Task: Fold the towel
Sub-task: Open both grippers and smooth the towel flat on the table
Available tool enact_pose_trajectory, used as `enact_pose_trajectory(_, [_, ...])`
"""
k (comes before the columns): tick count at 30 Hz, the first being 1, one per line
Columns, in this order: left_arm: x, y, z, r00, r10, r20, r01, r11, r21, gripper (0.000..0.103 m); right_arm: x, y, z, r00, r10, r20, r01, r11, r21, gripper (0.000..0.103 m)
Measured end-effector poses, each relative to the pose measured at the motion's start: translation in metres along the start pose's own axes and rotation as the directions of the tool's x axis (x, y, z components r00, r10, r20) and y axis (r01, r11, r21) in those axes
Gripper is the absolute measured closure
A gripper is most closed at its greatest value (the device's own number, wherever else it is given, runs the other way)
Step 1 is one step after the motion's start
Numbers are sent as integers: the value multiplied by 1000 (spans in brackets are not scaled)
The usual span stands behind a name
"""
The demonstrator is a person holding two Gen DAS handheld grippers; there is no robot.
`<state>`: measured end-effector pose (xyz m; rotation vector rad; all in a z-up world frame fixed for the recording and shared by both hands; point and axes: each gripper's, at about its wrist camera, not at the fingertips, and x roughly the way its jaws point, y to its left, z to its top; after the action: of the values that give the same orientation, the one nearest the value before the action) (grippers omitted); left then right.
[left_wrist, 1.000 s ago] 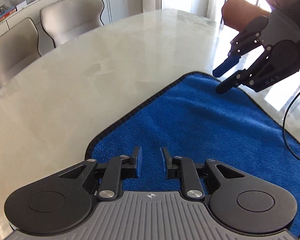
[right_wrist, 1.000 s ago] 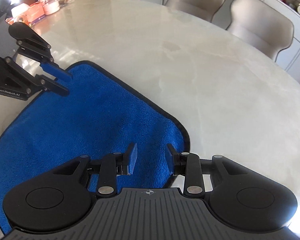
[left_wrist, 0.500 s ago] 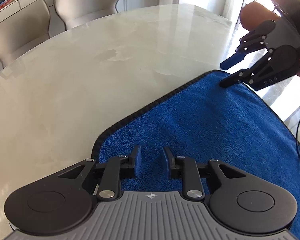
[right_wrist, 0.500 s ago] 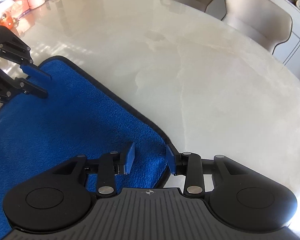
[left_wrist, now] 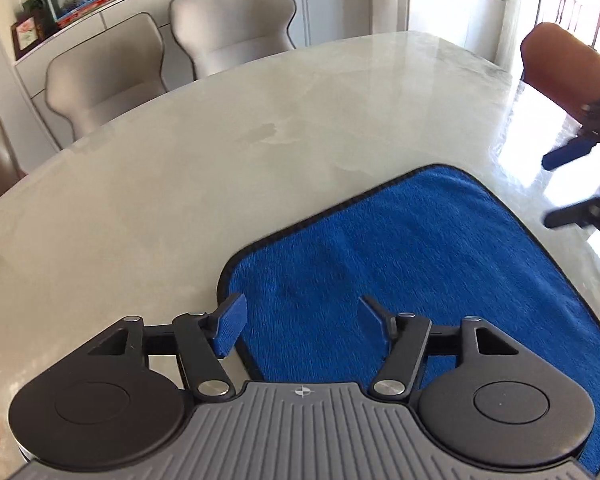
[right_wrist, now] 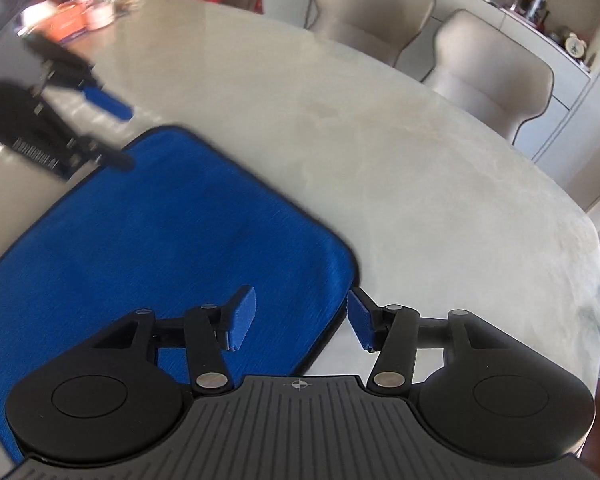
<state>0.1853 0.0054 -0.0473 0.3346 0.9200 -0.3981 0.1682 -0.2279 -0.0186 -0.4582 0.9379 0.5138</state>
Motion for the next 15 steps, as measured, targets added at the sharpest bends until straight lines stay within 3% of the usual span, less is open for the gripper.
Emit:
enact_pose_trajectory(6, [-41, -21, -35, 999, 29, -19, -30, 998, -59, 30, -42, 42, -43, 999, 2, -48, -2, 1000, -3, 38])
enact_pose_trajectory(10, [-60, -40, -62, 998, 45, -36, -48, 994, -102, 24, -63, 65, -60, 999, -11, -40, 13, 999, 49, 12])
enact_pose_trajectory(15, [-78, -60, -96, 996, 73, -55, -79, 991, -108, 24, -85, 96, -82, 1000, -24, 9, 23, 996, 91, 10])
